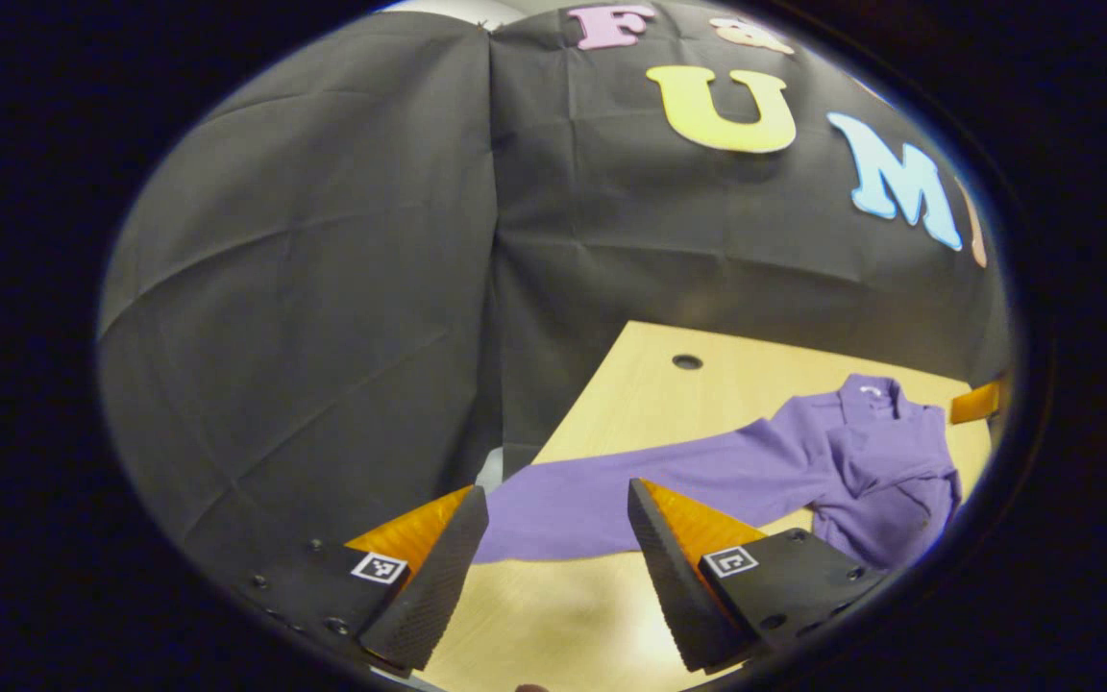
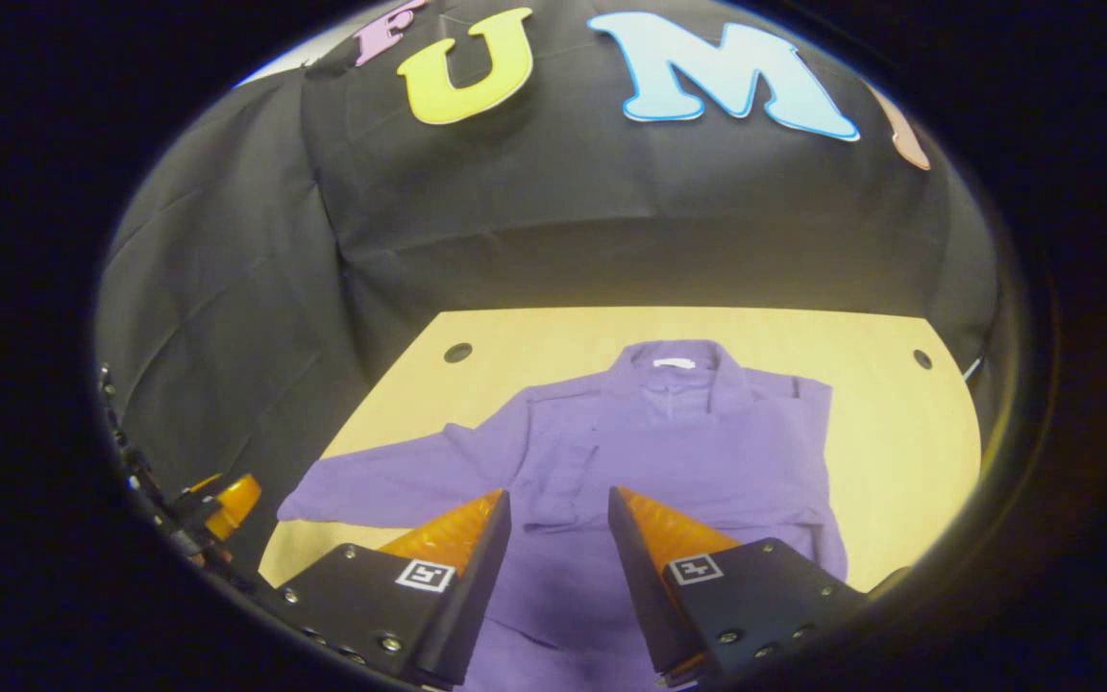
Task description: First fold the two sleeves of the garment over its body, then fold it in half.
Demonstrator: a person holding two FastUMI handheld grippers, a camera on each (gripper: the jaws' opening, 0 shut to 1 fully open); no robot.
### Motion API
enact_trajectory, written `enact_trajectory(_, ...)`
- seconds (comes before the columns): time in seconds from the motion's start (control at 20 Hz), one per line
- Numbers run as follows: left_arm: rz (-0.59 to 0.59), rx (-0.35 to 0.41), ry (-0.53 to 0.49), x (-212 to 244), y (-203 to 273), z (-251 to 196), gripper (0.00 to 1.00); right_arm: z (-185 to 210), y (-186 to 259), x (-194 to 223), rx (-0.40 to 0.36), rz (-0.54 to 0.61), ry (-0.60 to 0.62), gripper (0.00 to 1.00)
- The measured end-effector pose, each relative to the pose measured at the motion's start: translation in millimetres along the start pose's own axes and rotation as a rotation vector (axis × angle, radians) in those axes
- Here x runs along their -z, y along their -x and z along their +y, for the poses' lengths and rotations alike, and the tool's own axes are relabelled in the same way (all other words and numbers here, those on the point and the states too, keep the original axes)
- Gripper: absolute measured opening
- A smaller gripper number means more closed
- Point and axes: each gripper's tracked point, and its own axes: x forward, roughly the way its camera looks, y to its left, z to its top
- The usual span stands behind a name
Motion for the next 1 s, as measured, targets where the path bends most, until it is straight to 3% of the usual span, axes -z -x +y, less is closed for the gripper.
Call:
enact_trajectory(0.25,0.134,-0.005,-0.033,50.8,-60.4,-3.5,0.98,-34.7,26.5,25.0,0.064,0.027,-0.012,0.66)
enact_trajectory(0.35,0.170,-0.012,-0.019,66.1,-80.0,7.0,0.98,-47.3,35.3,38.0,0.090,0.049,-0.022,0.60)
enact_trajectory(0.5,0.222,-0.027,-0.014,84.5,-89.7,18.9,0.98,-64.0,47.6,49.1,0.124,0.070,-0.045,0.61)
enact_trajectory(0.55,0.213,-0.017,0.002,85.6,-89.0,15.4,0.97,-68.4,49.1,51.5,0.133,0.071,-0.055,0.66)
enact_trajectory(0.7,0.201,-0.006,0.045,81.8,-86.9,15.8,0.95,-75.7,51.9,52.6,0.147,0.066,-0.075,0.66)
enact_trajectory(0.8,0.201,0.000,0.033,83.6,-87.7,14.6,0.96,-75.4,51.7,53.3,0.145,0.065,-0.080,0.61)
enact_trajectory(0.95,0.195,0.038,0.012,84.0,-91.0,-2.1,0.80,-72.0,51.5,55.0,0.137,0.066,-0.083,0.66)
enact_trajectory(1.0,0.191,0.044,0.005,84.1,-91.3,-7.7,0.67,-71.0,52.4,54.9,0.134,0.065,-0.086,0.61)
